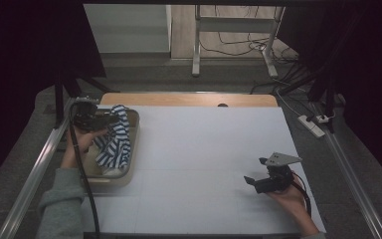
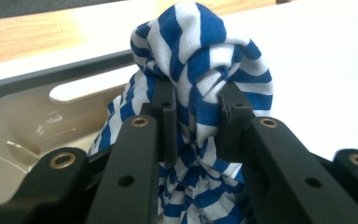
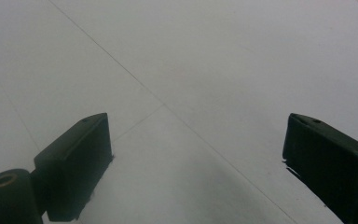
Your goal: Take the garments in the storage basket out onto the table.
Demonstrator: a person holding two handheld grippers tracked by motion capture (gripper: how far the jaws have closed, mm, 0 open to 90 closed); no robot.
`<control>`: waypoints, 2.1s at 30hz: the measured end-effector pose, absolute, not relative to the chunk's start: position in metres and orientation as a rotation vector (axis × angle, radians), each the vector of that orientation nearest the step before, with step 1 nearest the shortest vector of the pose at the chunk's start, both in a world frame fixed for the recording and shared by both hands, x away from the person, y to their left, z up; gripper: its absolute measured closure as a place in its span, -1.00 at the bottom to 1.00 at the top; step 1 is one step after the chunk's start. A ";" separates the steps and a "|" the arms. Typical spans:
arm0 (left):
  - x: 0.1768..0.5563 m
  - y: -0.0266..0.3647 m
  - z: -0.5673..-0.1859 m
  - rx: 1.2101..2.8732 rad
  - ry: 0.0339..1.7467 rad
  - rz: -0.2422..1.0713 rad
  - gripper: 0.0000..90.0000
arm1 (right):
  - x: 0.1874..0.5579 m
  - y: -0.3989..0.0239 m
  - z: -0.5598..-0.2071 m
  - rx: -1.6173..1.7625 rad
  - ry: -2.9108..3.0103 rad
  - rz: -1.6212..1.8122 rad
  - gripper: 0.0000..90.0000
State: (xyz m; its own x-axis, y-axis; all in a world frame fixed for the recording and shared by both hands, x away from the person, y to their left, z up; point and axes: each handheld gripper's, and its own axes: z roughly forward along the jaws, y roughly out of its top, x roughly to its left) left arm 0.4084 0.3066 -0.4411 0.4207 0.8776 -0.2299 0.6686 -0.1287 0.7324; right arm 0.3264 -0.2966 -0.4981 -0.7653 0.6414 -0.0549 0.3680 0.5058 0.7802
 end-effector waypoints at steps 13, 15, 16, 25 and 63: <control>0.398 0.315 -0.428 1.771 1.279 0.335 0.61 | 0.326 -0.296 -0.498 0.840 2.414 1.127 -0.83; 0.396 0.316 -0.426 1.759 1.275 0.339 0.61 | 0.326 -0.296 -0.498 0.840 2.415 1.127 -0.83; 0.395 0.317 -0.425 1.755 1.272 0.339 0.61 | 0.326 -0.296 -0.498 0.841 2.417 1.126 -0.83; 0.388 0.320 -0.418 1.708 1.249 0.344 0.61 | 0.326 -0.296 -0.499 0.840 2.420 1.123 -0.83; 0.362 0.333 -0.391 1.409 1.098 0.292 0.61 | 0.327 -0.296 -0.499 0.845 2.423 1.122 -0.83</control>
